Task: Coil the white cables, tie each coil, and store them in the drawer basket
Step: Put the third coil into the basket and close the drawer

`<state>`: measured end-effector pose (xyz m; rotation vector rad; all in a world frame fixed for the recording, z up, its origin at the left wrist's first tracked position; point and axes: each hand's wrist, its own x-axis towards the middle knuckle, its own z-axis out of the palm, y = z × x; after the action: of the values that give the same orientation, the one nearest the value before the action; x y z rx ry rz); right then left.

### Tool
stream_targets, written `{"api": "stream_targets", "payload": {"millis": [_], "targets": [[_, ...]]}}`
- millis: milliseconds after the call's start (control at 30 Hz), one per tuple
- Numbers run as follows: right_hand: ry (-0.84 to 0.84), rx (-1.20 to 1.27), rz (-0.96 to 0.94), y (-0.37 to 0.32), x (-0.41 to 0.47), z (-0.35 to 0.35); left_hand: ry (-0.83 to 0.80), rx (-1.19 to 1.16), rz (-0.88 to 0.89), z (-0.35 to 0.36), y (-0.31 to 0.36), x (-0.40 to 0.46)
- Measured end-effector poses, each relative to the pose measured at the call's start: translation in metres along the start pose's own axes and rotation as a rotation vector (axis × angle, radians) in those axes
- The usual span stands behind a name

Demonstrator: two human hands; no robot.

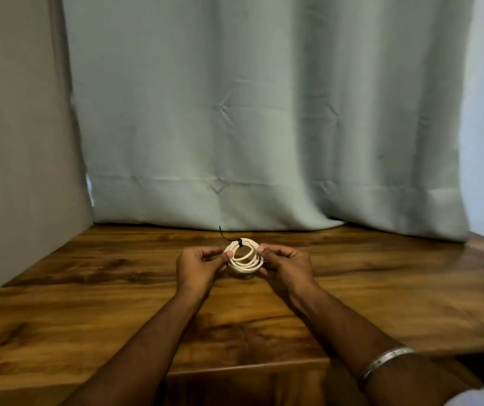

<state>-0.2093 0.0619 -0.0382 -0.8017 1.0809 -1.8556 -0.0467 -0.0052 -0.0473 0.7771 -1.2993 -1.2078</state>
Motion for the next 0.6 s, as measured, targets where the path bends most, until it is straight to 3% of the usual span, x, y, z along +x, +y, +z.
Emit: {"api": "stream_targets", "payload": {"millis": [200,367,600], "targets": [[0.145,-0.189,-0.076,-0.067,-0.065,-0.075,-0.156,-0.046,-0.074,0.08,0.012,-0.053],[0.302,-0.306,-0.156,-0.123,-0.124,-0.155,-0.382,0.196,0.214,0.157,0.022,-0.106],[0.487,-0.365,-0.203,-0.172,-0.211,-0.234,-0.537,0.135,0.214,0.24,0.025,-0.185]]}}
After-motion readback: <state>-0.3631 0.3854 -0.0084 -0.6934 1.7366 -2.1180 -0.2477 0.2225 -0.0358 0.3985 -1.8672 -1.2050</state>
